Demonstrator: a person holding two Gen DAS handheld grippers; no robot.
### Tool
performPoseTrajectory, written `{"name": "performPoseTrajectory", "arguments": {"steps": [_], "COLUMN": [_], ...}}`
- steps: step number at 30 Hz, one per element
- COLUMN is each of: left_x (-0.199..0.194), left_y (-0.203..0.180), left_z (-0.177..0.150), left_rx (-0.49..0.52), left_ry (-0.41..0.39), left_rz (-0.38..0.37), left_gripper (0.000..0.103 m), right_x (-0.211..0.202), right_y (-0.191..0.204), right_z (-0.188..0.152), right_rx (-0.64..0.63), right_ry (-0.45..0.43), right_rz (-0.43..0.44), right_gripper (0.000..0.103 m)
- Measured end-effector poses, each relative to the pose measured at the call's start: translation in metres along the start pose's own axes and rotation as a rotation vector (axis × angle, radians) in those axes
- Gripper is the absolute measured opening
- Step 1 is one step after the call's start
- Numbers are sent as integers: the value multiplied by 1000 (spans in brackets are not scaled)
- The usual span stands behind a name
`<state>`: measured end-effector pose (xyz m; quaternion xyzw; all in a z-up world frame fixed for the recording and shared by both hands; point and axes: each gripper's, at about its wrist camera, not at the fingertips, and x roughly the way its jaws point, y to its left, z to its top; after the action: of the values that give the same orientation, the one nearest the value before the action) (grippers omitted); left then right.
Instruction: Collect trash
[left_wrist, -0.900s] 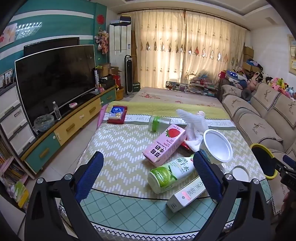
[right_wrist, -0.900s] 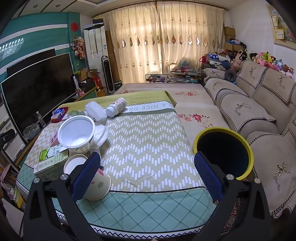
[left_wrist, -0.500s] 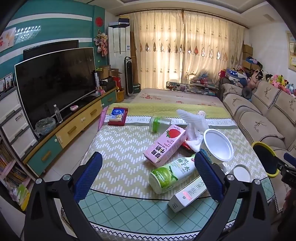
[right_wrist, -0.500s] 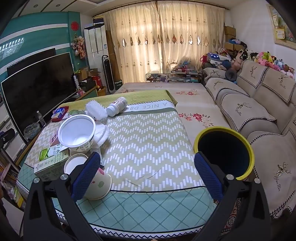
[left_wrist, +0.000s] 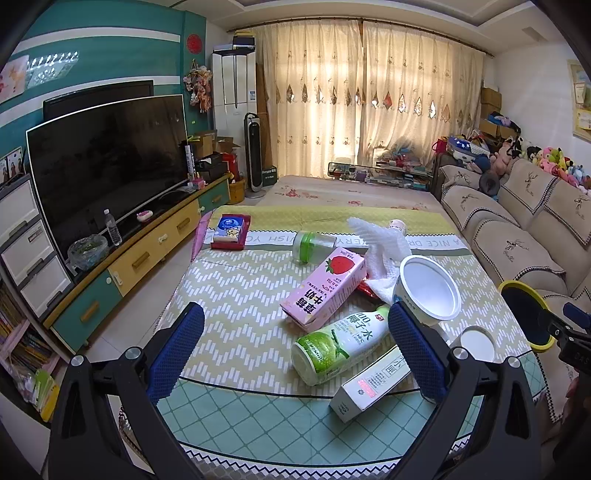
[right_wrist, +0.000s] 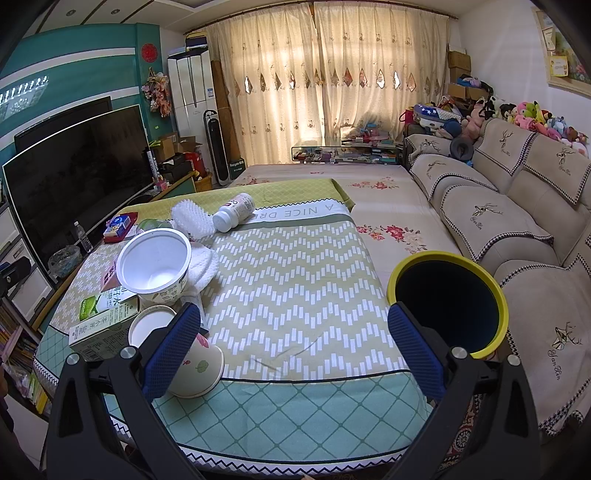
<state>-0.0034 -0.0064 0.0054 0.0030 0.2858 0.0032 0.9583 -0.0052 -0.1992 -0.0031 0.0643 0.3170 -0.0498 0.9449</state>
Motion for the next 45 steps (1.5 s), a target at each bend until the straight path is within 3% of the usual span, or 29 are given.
{"name": "performPoseTrajectory", "arguments": {"steps": [45], "left_x": [6], "left_y": [4], "left_z": [-6], "left_rx": [-4], "left_ry": [13], "left_rz": [24], "left_gripper": [98], "right_x": [10], "right_y": [0], "right_z": [-1], "right_rx": [0], "right_ry": [16], "right_rz": [4], "right_gripper": [97]}}
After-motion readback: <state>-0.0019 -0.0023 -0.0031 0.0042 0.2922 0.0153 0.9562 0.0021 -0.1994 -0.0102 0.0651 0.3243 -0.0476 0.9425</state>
